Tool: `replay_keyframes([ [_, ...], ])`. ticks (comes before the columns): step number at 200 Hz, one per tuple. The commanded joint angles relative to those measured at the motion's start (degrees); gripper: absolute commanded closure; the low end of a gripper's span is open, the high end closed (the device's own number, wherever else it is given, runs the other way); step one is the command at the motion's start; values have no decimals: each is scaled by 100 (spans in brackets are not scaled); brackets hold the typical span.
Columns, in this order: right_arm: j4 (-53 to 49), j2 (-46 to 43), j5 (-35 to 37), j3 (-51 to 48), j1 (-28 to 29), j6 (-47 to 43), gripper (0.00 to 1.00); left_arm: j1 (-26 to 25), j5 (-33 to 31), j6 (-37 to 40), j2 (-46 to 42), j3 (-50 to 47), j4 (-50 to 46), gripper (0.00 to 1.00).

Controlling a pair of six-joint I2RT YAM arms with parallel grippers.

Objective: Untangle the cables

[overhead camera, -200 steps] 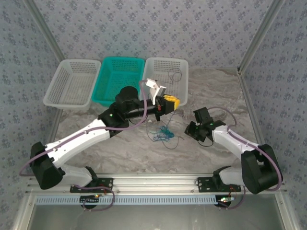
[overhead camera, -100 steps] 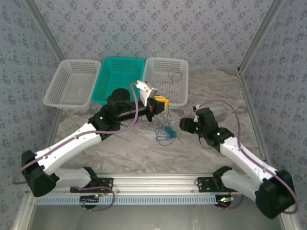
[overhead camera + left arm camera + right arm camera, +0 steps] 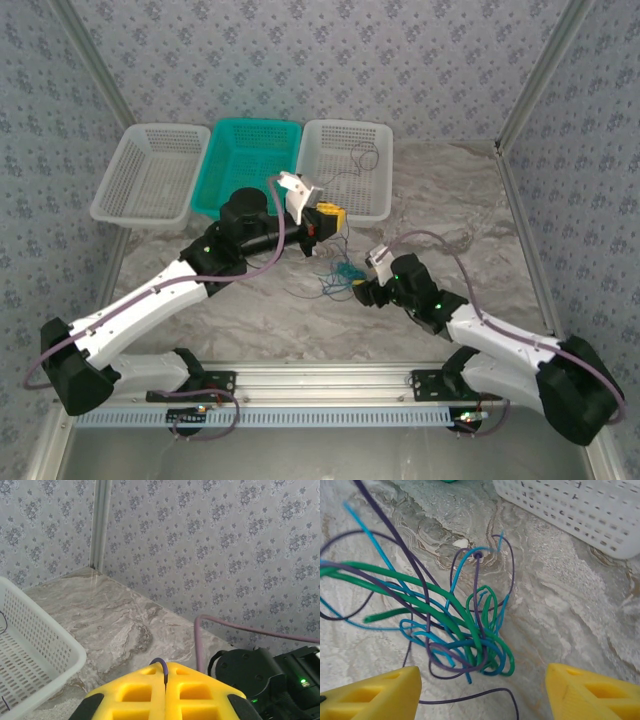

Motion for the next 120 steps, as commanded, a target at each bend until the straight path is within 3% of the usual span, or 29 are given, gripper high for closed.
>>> replay_keyframes([
  [1, 781, 506, -180, 53, 36, -542, 33, 27, -8, 40, -188, 44, 109, 100],
  [45, 1870, 1526, -264, 140, 2, -615, 34, 25, -70, 29, -355, -108, 160, 100],
  [73, 2187, 2015, -239, 296, 2, -564, 62, 33, -164, 29, -480, -175, 122, 100],
  [103, 2035, 2154, 403, 341, -36, -390, 95, 128, -577, 118, -846, -291, -51, 100],
  [120, 1910, 2105, 656, 294, -96, -240, 100, 346, -869, 89, -1097, -311, -303, 100],
])
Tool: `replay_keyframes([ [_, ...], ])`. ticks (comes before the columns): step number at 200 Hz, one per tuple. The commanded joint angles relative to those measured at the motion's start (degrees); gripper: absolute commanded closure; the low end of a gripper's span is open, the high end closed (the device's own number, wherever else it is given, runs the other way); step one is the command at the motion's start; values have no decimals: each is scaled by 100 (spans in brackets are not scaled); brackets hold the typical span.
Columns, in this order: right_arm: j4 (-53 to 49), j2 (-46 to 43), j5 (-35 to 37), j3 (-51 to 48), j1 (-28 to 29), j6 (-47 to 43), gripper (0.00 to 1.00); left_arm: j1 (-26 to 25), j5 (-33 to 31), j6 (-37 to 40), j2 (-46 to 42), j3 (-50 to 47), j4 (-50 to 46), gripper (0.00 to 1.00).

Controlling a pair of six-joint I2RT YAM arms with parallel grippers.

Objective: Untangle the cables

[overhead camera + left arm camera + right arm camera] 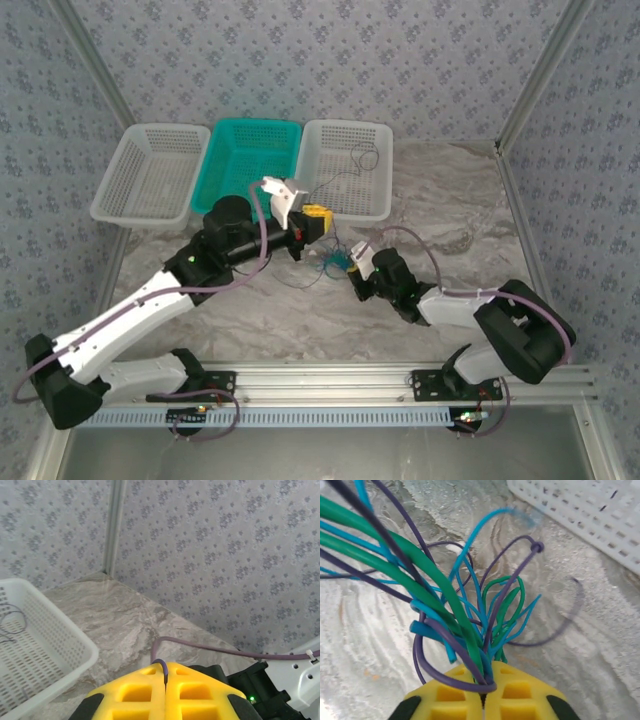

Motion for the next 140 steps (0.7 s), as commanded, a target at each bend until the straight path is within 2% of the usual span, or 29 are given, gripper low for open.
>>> replay_keyframes([
  [1, -28, -8, 566, 85, -93, 203, 100, 267, -522, 76, -472, 11, -140, 100],
  [25, -215, -167, 742, -28, -209, 548, 100, 861, -818, -282, -767, 20, -646, 100],
  [67, -761, -465, 1136, -188, -425, 1349, 100, 2418, -764, -824, -1430, -207, -1215, 100],
  [105, -1380, -646, 1503, -239, -753, 1903, 100, 4017, -111, -1065, -1660, -37, -1769, 100],
  [140, -1890, -991, 1655, -233, -1254, 2879, 100, 5401, 385, -1553, -1625, -48, -2024, 100],
])
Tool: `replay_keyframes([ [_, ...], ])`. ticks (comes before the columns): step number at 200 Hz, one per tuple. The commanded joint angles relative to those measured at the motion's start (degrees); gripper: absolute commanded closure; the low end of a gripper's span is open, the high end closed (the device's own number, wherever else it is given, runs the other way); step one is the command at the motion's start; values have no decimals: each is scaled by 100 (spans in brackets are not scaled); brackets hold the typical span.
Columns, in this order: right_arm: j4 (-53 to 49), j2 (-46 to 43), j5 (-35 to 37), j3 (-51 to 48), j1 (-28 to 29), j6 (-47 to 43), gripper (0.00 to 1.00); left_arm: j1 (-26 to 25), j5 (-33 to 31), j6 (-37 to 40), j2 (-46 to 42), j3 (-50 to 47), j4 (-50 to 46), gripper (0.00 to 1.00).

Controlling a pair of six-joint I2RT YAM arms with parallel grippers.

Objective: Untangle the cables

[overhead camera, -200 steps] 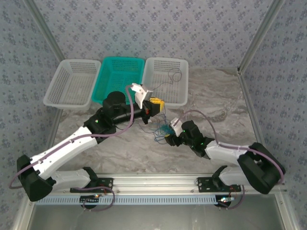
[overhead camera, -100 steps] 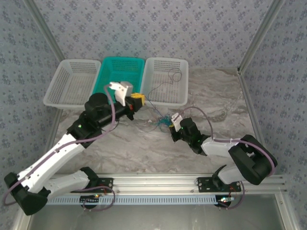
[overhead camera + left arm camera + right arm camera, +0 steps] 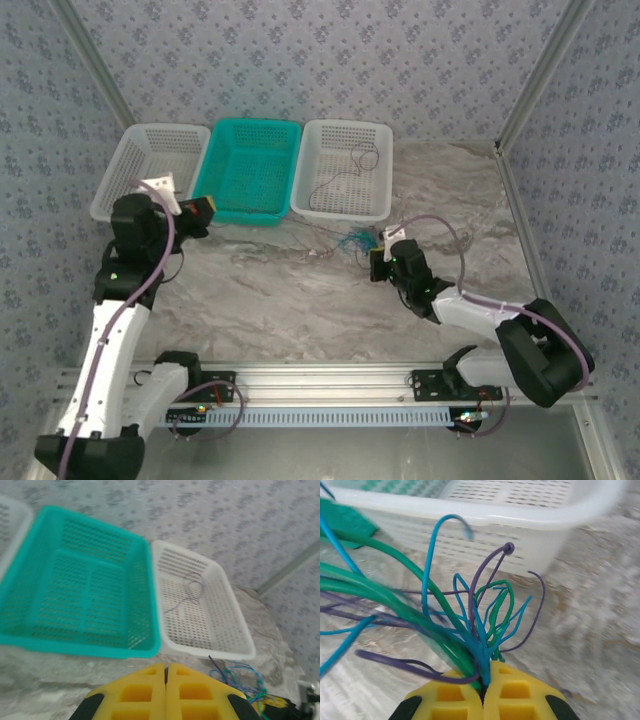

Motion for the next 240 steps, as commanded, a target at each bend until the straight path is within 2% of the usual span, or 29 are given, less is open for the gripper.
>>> replay_keyframes([
  [1, -1311, -170, 847, -215, -453, 1029, 100, 947, 24, -495, -224, 331, 333, 100],
  [23, -1501, -520, 891, -330, -763, 1454, 100, 1495, 410, -893, -223, 65, 522, 100],
  [36, -1638, -815, 877, -425, -989, 1689, 100, 1515, 437, -969, -223, -70, 604, 100],
  [49, -1558, -1112, 661, -514, -1130, 1577, 100, 1515, 770, -1165, -224, -318, 1007, 100],
  [69, -2022, -1566, 811, -426, -1269, 1651, 100, 1522, 897, -1287, -190, -521, 1210, 100],
  [81, -2442, -1825, 977, -391, -1468, 1912, 100, 1520, 925, -1238, -173, -549, 1221, 100],
  [87, -2704, -1947, 1050, -390, -1590, 2325, 100, 1515, 895, -1204, -170, -554, 1192, 100],
  [118, -3891, -2599, 1274, -487, -2865, 3766, 100, 1605, 364, -959, -145, -309, 633, 100],
  [140, -3791, -2877, 879, -586, -3842, 3815, 100, 1678, 182, -907, -122, -203, 453, 100],
  [170, -3711, -2637, 266, -346, -4894, 3575, 100, 1693, 63, -984, -114, -236, 388, 100],
  [185, -3667, -2382, -2, -105, -5208, 3246, 100, 1701, 0, -991, -126, -237, 321, 100],
  [198, -4066, -2059, -72, 216, -5444, 3256, 100, 1743, -99, -994, -127, -225, 226, 100],
  [214, -4055, -1518, -722, 549, -5933, 2951, 100, 1767, -125, -987, -128, -200, 183, 100],
  [228, -3869, -1196, -1317, 696, -6027, 2795, 100, 1762, 142, -1034, -127, -263, 406, 100],
  [240, -3471, -992, -1840, 690, -5860, 2690, 100, 1738, 672, -1145, -92, -431, 887, 100],
])
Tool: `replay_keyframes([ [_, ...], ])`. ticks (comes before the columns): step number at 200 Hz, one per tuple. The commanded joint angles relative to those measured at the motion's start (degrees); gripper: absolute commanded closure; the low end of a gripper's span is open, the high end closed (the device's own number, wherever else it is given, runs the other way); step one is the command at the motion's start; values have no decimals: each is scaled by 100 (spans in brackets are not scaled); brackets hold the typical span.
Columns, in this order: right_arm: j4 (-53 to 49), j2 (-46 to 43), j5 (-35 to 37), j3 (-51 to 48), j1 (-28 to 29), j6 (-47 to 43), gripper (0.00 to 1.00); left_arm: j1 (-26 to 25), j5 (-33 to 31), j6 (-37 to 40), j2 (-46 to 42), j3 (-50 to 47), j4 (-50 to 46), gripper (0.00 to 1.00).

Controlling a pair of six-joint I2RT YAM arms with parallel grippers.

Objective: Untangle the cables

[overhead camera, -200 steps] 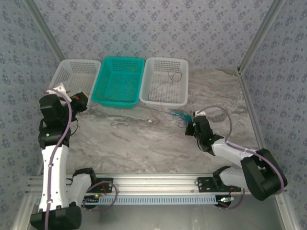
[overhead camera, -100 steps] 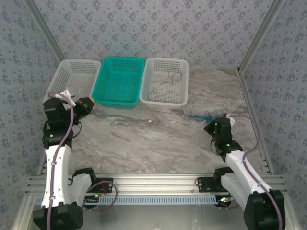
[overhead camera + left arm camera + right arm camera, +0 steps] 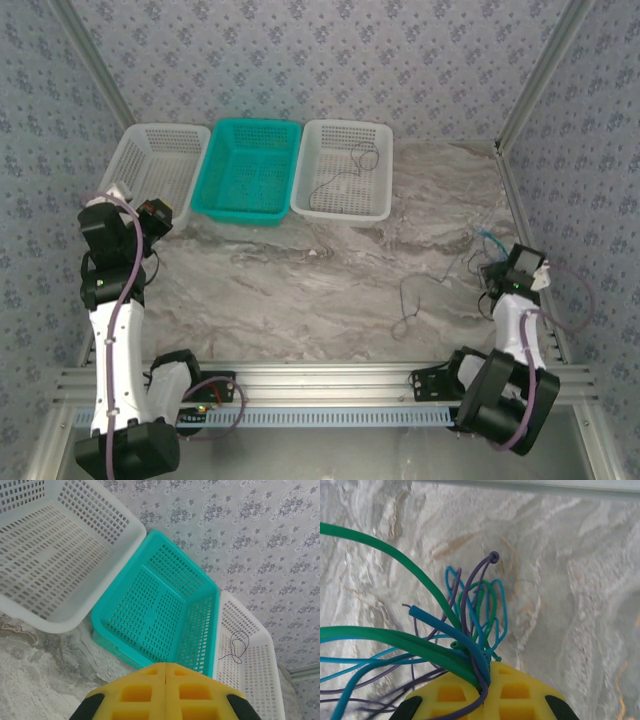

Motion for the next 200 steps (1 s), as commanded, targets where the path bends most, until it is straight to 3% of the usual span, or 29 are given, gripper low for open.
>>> replay_keyframes([
  [1, 273, 349, -1144, 190, 91, -350, 100, 21, 573, -100, -27, -42, 771, 100],
  [16, 438, 559, -1530, 264, 456, -461, 100, -210, 1380, -115, 31, -290, 1644, 100],
  [26, 449, 620, -1639, 355, 708, -551, 100, -662, 1593, 119, 51, -349, 1925, 100],
  [42, 420, 576, -1683, 559, 1144, -653, 100, -1743, 1327, 980, 77, -332, 1889, 94],
  [66, 68, 456, -1555, 1132, 1872, -1018, 100, -3518, 832, 2115, 381, -410, 1972, 74],
  [93, -491, 419, -1555, 1823, 2585, -1572, 100, -4662, 611, 2419, 1219, -334, 2375, 65],
  [134, -800, 205, -1518, 2305, 3388, -1756, 100, -5483, 826, 2326, 2571, -50, 3780, 60],
  [164, -791, 94, -1462, 2437, 3769, -1702, 100, -5520, 1167, 1777, 3428, -14, 5354, 59],
  [200, -831, 175, -1480, 2635, 4134, -1686, 100, -5527, 1572, 1559, 4109, 344, 6090, 57],
])
